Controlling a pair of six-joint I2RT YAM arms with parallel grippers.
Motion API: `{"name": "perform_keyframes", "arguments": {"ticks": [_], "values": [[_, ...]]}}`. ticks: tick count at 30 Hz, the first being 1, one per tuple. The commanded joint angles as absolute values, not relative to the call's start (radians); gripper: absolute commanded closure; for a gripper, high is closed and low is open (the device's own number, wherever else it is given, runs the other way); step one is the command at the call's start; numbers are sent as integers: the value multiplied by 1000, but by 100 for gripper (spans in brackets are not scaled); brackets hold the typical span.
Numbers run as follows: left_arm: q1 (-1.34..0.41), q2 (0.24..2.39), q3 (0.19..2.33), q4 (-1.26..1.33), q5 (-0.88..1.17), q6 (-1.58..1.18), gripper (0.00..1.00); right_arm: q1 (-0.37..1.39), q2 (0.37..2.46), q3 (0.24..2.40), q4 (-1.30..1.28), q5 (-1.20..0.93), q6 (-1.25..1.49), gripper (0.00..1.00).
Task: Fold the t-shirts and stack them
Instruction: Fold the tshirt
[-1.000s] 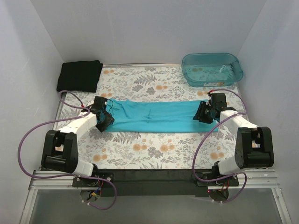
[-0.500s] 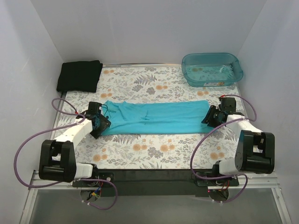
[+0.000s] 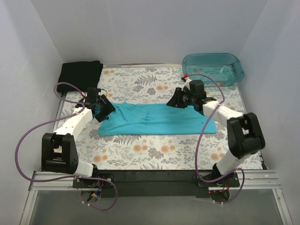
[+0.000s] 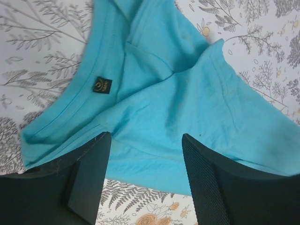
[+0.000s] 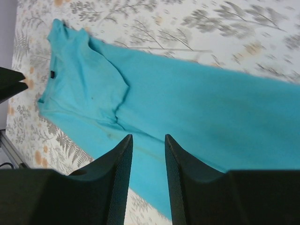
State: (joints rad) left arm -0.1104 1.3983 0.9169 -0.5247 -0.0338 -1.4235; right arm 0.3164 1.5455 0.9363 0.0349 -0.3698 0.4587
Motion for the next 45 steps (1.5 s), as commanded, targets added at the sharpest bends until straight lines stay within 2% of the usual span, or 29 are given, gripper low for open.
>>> {"name": "perform_keyframes", "arguments": {"ticks": [1,8,16,22,26,34,45], "values": [[-113,1440,962,-479,69,-1353,43,408,1704,1066,178,-436,520,66],[-143,1531,951,-417,106,-1364,53,498,1955,1241,252,-486,601,70],[-143,1615,945,-411,92,-1364,56,535,2114,1339,264,-505,621,71],[-143,1646,942,-428,77,-1368,56,548,2152,1341,271,-525,620,71],[-143,1647,939,-433,61,-1368,57,554,2161,1342,273,-534,612,75],[-143,1646,934,-439,45,-1365,56,554,2143,1347,273,-531,595,99],[-143,1658,937,-466,14,-1364,58,552,2051,1272,275,-430,552,99]]}}
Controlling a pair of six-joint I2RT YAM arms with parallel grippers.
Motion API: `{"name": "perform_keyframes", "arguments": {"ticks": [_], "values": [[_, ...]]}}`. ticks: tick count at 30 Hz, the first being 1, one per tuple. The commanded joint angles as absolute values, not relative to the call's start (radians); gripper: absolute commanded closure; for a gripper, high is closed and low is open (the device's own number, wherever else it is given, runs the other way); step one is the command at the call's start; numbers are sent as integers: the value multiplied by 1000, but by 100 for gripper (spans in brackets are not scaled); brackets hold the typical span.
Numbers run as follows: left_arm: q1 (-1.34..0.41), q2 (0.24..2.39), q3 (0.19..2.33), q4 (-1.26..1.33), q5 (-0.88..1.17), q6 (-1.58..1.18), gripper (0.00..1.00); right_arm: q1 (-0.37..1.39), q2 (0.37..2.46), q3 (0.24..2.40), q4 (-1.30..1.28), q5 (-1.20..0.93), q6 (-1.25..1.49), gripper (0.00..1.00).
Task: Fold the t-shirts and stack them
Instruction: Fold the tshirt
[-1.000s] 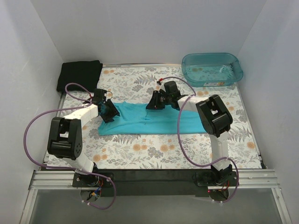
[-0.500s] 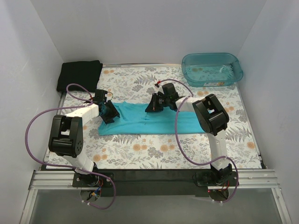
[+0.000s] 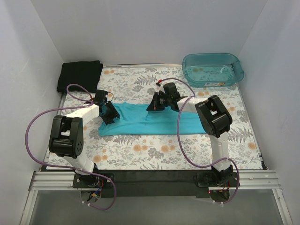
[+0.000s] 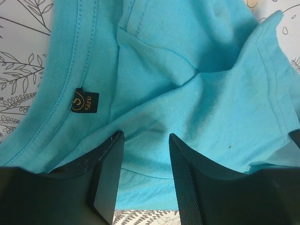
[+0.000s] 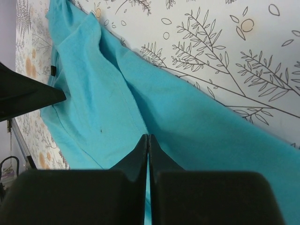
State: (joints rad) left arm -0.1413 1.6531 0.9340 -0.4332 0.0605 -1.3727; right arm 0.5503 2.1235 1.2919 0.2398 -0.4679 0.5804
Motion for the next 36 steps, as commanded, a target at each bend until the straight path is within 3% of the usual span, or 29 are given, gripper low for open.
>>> {"name": "perform_keyframes", "arguments": {"ticks": [1,23,30,36], "values": [[-143,1658,939,-466,12,-1364,59,552,2045,1266,275,-423,551,99],[-143,1678,948,-500,-38,-1371,59,554,1990,1186,275,-290,522,99],[-143,1664,950,-499,-48,-1373,56,552,1997,1206,270,-337,500,76],[-143,1594,953,-479,-90,-1364,45,552,1931,1216,215,-333,448,69]]}}
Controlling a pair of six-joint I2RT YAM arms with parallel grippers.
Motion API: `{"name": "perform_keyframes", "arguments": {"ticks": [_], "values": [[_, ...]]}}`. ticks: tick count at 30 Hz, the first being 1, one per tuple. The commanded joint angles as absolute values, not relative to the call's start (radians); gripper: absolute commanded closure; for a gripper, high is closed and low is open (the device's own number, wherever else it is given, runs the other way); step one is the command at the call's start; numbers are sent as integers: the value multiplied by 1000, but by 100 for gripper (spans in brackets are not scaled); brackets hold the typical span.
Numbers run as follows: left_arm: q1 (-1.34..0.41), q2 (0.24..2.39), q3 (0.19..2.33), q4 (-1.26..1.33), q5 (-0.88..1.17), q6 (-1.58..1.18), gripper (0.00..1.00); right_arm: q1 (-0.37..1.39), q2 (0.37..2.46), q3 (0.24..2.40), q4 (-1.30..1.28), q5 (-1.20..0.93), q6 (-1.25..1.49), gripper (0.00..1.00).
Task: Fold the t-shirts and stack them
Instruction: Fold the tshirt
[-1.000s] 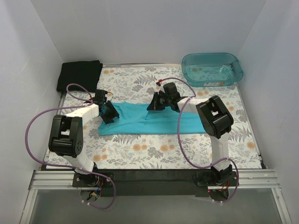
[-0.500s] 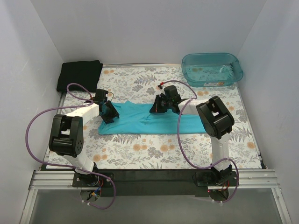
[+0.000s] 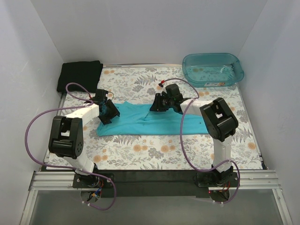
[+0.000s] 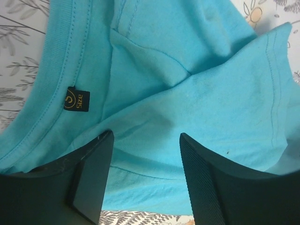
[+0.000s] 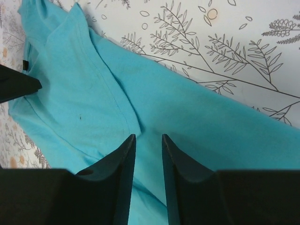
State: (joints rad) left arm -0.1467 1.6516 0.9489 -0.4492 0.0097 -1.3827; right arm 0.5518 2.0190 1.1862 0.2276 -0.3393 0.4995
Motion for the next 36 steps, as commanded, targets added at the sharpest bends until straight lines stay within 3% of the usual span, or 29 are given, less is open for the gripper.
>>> {"name": "perform_keyframes", "arguments": {"ticks": [1,10,14,23,26,30,36], "values": [[-143,1562,951,-479,-101,-1365,44,552,1922,1218,200,-331,427,69],[-143,1505,995,-431,-66,-1255,40,554,1898,1264,80,-383,305,68],[-143,1566,1060,-362,-2,-1123,44,555,1925,1284,81,-428,285,69],[-143,1758,1235,-224,167,-760,43,558,1996,1336,80,-506,267,70],[-143,1813,1279,-216,217,-662,44,560,2003,1335,81,-509,268,70],[-138,1871,1315,-209,332,-582,54,561,2019,1341,81,-526,275,70],[-121,1950,1338,-203,457,-545,55,563,2033,1350,80,-534,284,71]]}}
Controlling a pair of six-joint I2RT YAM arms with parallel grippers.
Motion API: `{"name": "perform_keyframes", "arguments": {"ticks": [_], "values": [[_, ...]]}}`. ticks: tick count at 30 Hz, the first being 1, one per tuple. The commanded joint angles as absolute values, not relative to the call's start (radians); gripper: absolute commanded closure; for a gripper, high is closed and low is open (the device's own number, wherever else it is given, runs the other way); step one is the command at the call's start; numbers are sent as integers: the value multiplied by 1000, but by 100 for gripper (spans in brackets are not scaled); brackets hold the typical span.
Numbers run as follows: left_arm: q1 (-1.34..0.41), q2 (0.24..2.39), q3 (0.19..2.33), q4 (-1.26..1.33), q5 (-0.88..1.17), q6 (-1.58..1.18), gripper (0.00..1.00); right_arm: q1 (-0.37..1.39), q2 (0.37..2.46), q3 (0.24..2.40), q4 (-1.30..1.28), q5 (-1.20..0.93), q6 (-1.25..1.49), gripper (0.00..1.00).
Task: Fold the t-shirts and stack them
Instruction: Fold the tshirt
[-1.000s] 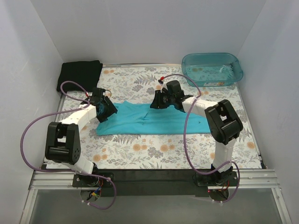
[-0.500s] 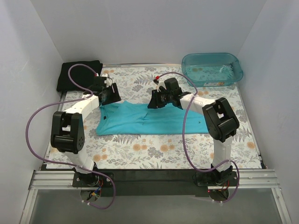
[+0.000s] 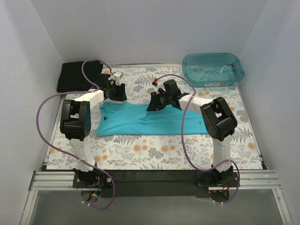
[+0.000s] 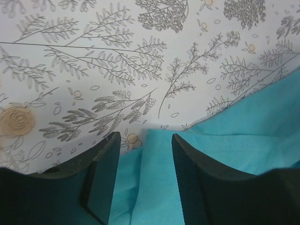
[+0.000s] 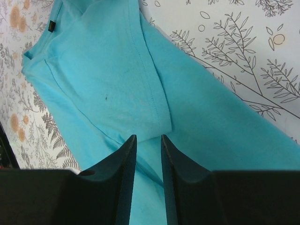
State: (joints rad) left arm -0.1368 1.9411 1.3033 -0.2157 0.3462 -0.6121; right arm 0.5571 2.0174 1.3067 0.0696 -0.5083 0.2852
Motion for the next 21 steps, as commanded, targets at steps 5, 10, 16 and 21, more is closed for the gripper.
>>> {"name": "perform_keyframes", "arguments": {"ticks": [5,10,16,21], "values": [[-104,1983,1345,-199,518,-519,57,565,2043,1353,80,-538,288,71],[-95,2016,1359,-202,581,-520,59,563,2056,1354,80,-540,290,71],[-91,2072,1390,-244,614,-511,64,565,2071,1361,81,-540,293,71],[-87,2103,1402,-256,635,-511,65,568,2085,1368,80,-545,299,71]]}}
